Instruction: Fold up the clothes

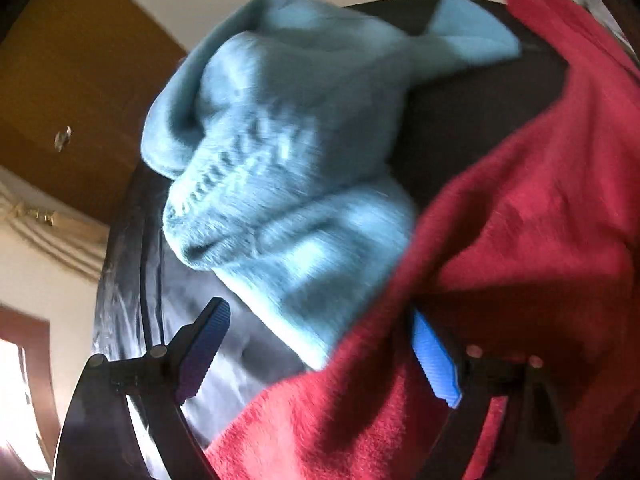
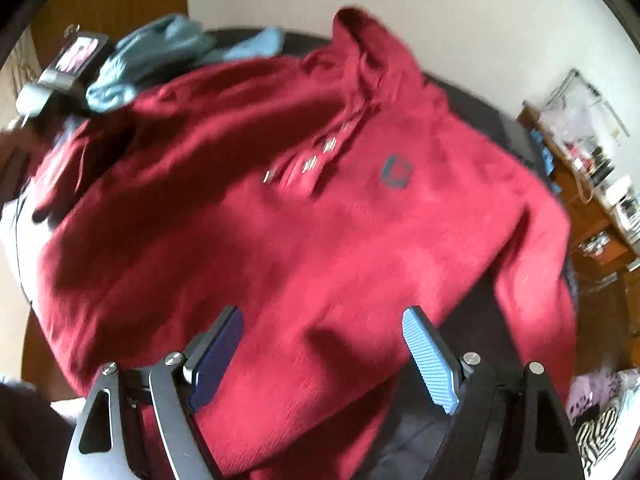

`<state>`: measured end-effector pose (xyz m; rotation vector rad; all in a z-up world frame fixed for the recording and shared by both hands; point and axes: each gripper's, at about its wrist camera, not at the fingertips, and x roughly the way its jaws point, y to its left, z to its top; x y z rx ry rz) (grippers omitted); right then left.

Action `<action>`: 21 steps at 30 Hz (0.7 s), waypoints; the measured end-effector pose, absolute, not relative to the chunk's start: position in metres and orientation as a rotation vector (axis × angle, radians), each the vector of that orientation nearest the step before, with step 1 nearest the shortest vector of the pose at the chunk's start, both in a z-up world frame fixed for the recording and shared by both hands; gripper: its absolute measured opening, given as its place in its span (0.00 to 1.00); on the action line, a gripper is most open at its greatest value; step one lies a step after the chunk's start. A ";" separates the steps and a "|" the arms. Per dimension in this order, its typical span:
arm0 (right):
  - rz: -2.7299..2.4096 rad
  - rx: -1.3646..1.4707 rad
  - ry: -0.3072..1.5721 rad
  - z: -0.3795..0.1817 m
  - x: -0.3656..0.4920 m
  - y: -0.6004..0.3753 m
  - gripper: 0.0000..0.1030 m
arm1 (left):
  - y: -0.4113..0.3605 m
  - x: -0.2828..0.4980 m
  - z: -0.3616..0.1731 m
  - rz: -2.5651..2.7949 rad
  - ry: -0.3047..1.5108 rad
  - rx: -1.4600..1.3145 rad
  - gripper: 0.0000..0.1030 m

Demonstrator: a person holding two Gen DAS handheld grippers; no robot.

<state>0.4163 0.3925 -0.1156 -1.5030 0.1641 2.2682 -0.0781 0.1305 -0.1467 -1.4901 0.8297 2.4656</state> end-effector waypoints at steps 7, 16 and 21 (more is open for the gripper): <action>2.210 -1.602 0.238 -0.135 0.457 0.393 0.80 | 0.117 -0.112 -0.145 2.588 0.797 -1.516 0.90; 2.140 -1.633 0.308 -0.129 0.536 0.413 0.80 | 0.098 -0.092 -0.131 2.601 0.830 -1.528 0.90; 2.300 -1.650 0.397 -0.119 0.542 0.397 0.80 | 0.079 -0.053 -0.117 2.566 0.761 -1.551 0.90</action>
